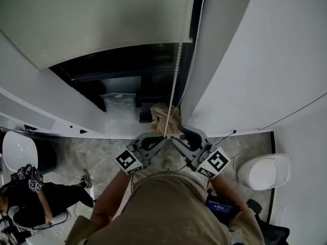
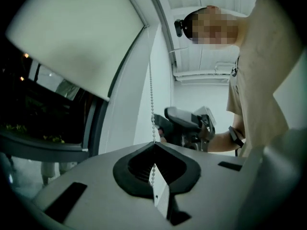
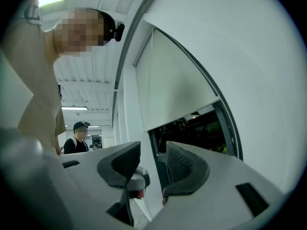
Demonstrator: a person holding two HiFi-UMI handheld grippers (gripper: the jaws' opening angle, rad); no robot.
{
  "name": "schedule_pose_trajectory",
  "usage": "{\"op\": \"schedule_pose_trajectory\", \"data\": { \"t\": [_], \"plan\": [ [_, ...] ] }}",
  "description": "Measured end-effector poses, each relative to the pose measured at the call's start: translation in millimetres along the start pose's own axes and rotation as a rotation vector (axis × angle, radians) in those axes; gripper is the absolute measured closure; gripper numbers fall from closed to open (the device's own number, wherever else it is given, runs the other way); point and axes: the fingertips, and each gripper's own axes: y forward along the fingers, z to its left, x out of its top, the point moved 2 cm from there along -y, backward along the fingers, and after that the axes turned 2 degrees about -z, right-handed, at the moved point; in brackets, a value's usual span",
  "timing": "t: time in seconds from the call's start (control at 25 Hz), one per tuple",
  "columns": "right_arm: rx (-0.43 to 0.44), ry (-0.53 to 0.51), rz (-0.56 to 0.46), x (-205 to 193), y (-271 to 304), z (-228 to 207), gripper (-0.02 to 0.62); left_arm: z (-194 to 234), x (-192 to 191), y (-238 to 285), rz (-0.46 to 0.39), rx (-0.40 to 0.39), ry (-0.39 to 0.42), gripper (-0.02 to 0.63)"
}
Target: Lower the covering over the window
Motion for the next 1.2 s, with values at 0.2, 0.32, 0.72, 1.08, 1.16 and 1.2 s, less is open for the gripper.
{"op": "schedule_pose_trajectory", "data": {
  "t": [0.2, 0.32, 0.72, 1.08, 1.16, 1.2],
  "plan": [
    [0.054, -0.052, 0.011, 5.7, 23.8, 17.5, 0.5, -21.7, -10.3, 1.9, 0.001, -0.029, -0.061, 0.589],
    [0.025, -0.064, 0.024, 4.6, 26.1, 17.3, 0.586, -20.0, -6.6, -1.2, -0.017, -0.045, -0.069, 0.589],
    [-0.02, -0.023, 0.206, -57.4, 13.5, 14.8, 0.588, 0.3, 95.9, 28.2, -0.181, -0.088, 0.032, 0.544],
    [-0.08, -0.058, -0.053, 3.9, -1.0, 2.9, 0.431, 4.7, 37.4, 10.7, -0.13, -0.007, 0.012, 0.586],
    [-0.066, -0.091, -0.042, 13.1, -1.8, 11.2, 0.433, -17.7, 10.2, 17.1, -0.072, -0.031, -0.013, 0.586],
    [-0.064, -0.105, -0.033, 15.8, -3.1, 14.2, 0.441, -28.9, 2.1, 20.5, -0.053, -0.041, -0.023, 0.586]
  ]
}}
